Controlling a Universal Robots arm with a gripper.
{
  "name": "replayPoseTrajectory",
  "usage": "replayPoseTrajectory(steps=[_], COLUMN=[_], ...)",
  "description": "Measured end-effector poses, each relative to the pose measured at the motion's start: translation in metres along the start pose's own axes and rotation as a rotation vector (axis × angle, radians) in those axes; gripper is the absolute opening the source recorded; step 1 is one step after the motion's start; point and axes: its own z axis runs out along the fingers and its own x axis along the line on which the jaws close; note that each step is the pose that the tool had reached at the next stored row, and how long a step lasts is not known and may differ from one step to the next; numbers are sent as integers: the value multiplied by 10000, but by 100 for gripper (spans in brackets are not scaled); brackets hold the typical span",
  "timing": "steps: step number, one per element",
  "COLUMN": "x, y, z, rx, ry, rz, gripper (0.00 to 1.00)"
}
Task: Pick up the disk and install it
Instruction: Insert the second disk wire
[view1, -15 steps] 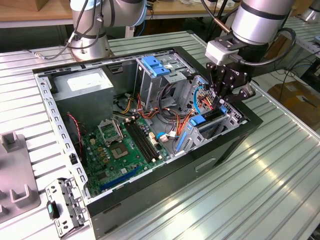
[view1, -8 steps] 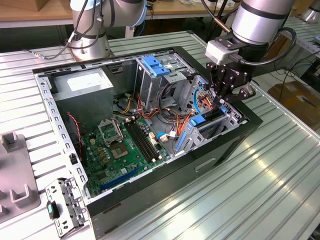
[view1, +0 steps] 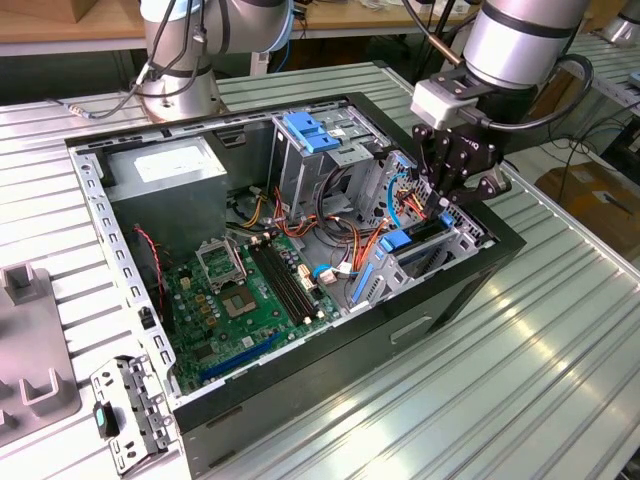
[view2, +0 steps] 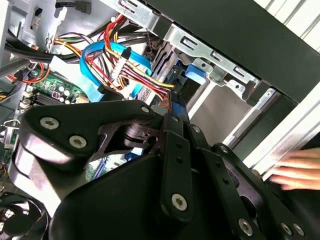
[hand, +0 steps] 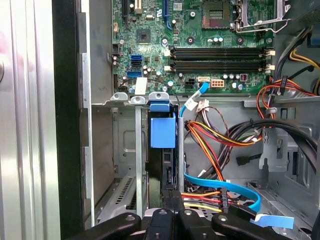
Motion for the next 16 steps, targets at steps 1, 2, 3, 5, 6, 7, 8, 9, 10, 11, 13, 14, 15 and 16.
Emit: replayPoseTrajectory(steps=[1, 2, 3, 5, 6, 7, 8, 9, 10, 11, 13, 14, 15, 16], x=[0, 1, 2, 3, 3, 2, 3, 6, 11, 11, -8, -24, -40, -61], y=[36, 107, 185, 248, 258, 272, 271, 268, 263, 257, 244, 239, 233, 225], z=[-2, -5, -8, -11, -11, -12, -29, -78, -180, -257, -346, -364, -371, -375], rx=[0, 0, 0, 0, 0, 0, 0, 0, 0, 0, 1, 0, 1, -4], ry=[1, -1, -2, -2, -3, -2, 0, 0, 0, 13, 43, 58, 82, 167], rz=[-1, 1, -1, 2, 1, 0, 0, 0, 0, -1, -2, -2, -1, -3], gripper=[11, 11, 11, 11, 11, 11, 11, 11, 11, 11, 11, 11, 11, 11])
